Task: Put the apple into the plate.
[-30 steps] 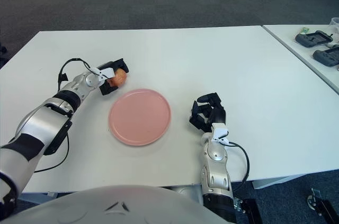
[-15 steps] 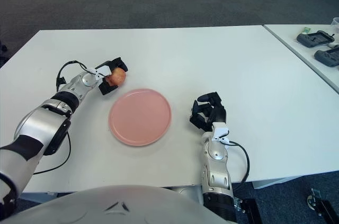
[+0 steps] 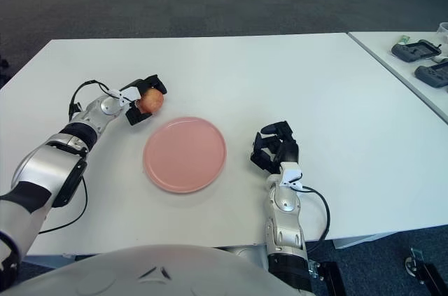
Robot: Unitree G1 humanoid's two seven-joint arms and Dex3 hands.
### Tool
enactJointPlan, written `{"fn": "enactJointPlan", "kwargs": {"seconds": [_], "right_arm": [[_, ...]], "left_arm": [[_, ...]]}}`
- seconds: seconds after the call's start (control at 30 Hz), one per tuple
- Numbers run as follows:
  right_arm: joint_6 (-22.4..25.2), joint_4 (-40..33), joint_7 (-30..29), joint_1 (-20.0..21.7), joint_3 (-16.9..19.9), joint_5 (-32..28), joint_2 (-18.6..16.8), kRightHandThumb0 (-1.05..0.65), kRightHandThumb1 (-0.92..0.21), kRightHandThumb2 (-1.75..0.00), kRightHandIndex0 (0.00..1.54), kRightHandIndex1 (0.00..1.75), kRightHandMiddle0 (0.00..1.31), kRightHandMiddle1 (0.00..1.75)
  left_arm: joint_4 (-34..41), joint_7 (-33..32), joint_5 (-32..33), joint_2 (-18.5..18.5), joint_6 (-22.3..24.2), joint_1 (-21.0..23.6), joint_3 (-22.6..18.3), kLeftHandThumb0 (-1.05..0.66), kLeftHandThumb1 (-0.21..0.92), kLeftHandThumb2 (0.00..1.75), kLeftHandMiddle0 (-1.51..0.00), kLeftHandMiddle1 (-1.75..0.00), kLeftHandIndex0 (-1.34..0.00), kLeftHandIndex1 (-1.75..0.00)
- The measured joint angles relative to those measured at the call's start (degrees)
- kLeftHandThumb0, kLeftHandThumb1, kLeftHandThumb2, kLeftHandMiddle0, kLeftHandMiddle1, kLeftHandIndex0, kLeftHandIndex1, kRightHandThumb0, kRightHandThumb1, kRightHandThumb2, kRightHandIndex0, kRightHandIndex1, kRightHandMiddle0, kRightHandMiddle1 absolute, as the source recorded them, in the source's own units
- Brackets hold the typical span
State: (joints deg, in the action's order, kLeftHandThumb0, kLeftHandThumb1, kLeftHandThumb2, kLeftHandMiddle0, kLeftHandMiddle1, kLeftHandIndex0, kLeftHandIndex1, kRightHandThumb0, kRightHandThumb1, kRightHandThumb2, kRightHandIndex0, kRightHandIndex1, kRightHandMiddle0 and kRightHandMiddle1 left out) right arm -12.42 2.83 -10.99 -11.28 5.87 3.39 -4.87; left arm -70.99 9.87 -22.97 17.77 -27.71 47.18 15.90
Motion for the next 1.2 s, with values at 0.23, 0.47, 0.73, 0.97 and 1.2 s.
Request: {"fn": "enactJointPlan", "kwargs": {"seconds": [0.23,0.47,0.73,0.97,1.2], "right_arm": [[0.4,0.0,-0.1,0.2,-0.2,0.3,0.0,-0.42,-0.51,-1.08,0.62,1.47,0.45,1.75],[0.3,0.6,0.1,0.8,-0.1,0.1,0.1,-0.41,-0.53,-1.06,0.61,1.48,0.44,1.75],[-1.6,2.1,0.4,1.3,0.0,-0.3,0.0,-0.41,-0.53,-1.05,0.60,1.47,0.44,1.75],[-2.0,2.3,0.5,1.4,0.0,-0.4,0.0,-0.41,-0.53,-1.06,0.61,1.46,0.44,1.75],[-1.5,2.3,0.9,1.4,0.0,-0.4,0.1,-0.41,-0.53,-1.06,0.61,1.48,0.44,1.75]], "left_arm": [[6.2,-1.5,-0.5,2.2,-4.0,-1.5,0.1,0.00,-0.12,1.74,-1.00,-1.55,-0.71,-1.75],[15.7,-1.5,-0.5,4.1,-6.8,-4.6,0.0,0.00,-0.12,1.74,-1.00,-1.55,-0.71,-1.75],[30.5,-3.2,-2.7,5.9,-8.9,-10.9,0.0,0.00,-0.11,1.74,-1.00,-1.56,-0.70,-1.75],[44.0,-4.3,-5.0,7.6,-8.7,-16.6,-0.2,0.00,-0.11,1.74,-0.99,-1.57,-0.70,-1.75],[58.6,-0.4,-4.2,8.0,-8.1,-22.7,0.5,0.00,-0.11,1.74,-0.98,-1.59,-0.70,-1.75]]}}
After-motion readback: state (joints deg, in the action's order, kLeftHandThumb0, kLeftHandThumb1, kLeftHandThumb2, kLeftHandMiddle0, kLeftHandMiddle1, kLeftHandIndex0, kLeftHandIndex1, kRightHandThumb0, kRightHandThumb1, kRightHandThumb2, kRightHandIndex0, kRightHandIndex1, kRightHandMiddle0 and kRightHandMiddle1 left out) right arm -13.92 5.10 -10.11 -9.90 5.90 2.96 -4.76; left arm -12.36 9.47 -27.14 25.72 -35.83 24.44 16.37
